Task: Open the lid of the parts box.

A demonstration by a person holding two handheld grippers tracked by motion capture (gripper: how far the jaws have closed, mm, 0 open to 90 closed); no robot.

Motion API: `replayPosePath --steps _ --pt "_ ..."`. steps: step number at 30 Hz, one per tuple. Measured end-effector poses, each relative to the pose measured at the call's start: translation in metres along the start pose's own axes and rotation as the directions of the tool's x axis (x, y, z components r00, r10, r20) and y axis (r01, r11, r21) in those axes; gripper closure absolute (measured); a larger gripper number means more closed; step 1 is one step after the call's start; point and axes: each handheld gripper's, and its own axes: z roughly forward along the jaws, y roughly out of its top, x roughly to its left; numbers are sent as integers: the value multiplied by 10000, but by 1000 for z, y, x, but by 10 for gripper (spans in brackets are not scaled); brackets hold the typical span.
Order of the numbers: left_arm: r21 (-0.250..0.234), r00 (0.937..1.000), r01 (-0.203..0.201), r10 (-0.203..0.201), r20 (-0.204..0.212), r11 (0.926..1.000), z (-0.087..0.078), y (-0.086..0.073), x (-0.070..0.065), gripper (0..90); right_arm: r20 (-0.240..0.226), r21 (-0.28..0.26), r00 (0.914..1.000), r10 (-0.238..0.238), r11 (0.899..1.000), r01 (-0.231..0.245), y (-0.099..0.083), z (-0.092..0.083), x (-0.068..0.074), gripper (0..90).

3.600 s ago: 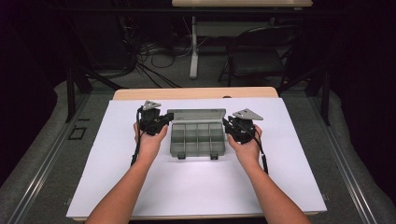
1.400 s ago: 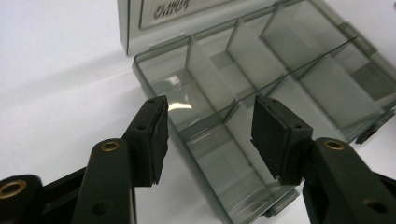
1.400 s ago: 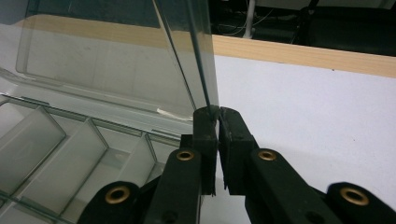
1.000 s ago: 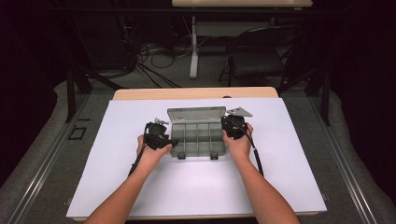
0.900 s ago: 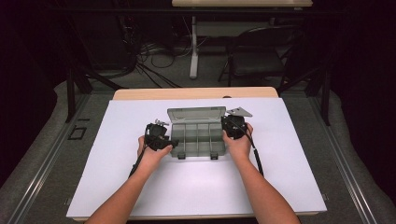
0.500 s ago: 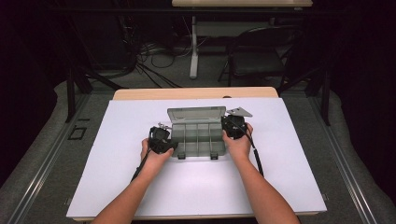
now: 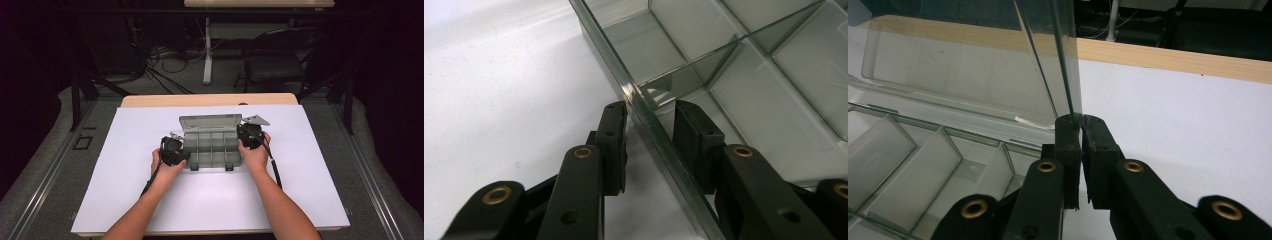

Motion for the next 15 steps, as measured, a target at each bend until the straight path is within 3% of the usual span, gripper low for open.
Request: replayPosePath --steps 15 --pt "-108 10000 19 -20 -60 9999 0 -1 -1 670 94 194 9985 537 9984 -539 7 6 0 871"
